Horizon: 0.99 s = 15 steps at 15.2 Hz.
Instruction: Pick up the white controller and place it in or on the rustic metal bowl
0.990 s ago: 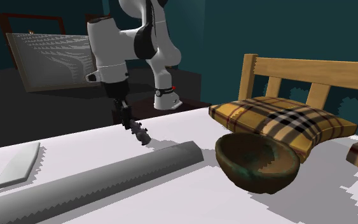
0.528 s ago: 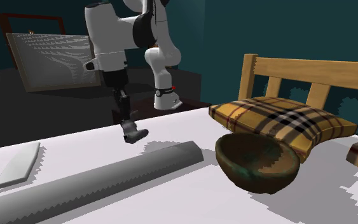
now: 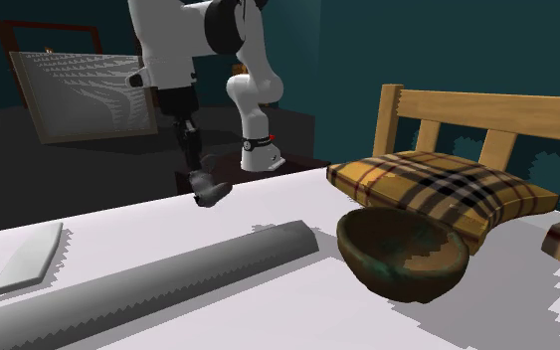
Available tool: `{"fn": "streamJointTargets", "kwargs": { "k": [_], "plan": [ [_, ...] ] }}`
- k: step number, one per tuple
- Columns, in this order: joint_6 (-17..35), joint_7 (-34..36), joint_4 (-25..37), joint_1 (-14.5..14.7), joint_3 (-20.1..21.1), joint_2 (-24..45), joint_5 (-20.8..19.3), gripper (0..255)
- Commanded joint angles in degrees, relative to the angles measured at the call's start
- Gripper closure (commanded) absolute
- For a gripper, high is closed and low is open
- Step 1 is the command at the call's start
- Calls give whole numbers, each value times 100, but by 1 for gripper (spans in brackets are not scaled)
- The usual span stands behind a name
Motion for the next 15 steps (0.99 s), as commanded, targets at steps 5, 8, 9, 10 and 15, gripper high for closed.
{"fn": "streamJointTargets", "kwargs": {
  "k": [5, 8, 9, 10, 15],
  "plan": [
    [-457, -39, 216, -19, 7, -254, 93, 255],
    [-548, 107, 345, 53, 68, -223, 81, 255],
    [-552, 259, 434, 129, 130, -143, 50, 255],
    [-558, 412, 529, 207, 189, -57, 15, 255],
    [-630, 1180, 1107, 629, 437, 450, -224, 255]
  ]
}}
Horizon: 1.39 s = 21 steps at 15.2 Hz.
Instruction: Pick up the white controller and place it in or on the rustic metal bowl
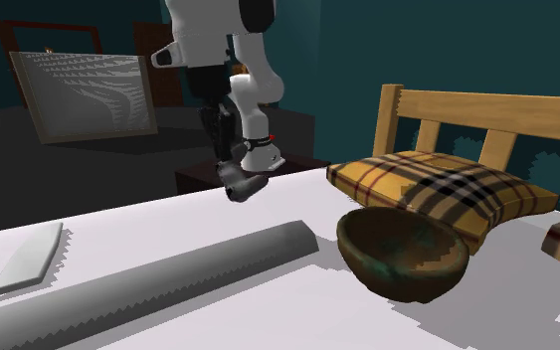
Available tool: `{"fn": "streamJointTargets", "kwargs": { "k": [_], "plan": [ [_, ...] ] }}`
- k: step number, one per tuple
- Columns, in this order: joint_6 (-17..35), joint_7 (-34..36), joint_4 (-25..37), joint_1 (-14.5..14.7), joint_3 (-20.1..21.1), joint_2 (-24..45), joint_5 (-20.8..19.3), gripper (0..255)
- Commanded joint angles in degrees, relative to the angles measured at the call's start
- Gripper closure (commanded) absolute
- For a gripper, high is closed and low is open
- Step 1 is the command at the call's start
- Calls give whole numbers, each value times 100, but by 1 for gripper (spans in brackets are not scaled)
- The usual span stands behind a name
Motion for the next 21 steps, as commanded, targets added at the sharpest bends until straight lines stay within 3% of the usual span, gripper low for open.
{"fn": "streamJointTargets", "kwargs": {
  "k": [1, 8, 14, 19, 21],
  "plan": [
    [-54, 322, 250, 184, 90, 198, -100, 255],
    [-337, 1335, 1434, 935, 256, 1142, -571, 255],
    [-790, 2055, 2845, 1732, 250, 2133, -988, 255],
    [-1408, 2493, 4514, 2534, 158, 3168, -1307, 255],
    [-1858, 2624, 5648, 2997, 81, 3814, -1451, 255]
  ]
}}
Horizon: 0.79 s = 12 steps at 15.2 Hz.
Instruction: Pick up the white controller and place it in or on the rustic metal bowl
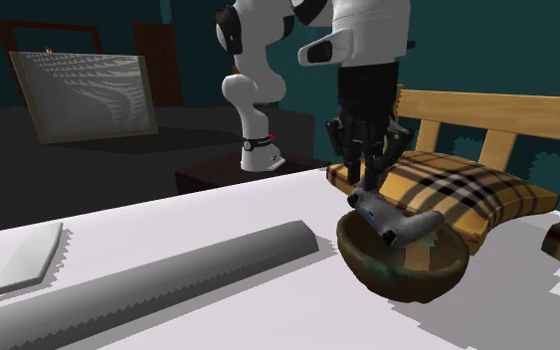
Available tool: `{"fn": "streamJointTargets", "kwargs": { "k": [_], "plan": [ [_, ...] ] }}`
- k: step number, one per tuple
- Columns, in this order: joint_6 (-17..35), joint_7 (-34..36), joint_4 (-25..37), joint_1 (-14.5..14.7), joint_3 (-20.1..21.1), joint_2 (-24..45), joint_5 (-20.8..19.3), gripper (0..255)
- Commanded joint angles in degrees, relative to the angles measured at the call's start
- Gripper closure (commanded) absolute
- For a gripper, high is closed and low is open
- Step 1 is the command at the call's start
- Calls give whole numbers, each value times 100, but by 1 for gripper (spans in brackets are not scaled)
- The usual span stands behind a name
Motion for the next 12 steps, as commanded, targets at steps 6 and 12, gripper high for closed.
{"fn": "streamJointTargets", "kwargs": {
  "k": [6, 12],
  "plan": [
    [138, 83, 280, 197, -70, 416, -101, 255],
    [520, 96, -7, 163, -100, 525, -142, 255]
  ]
}}
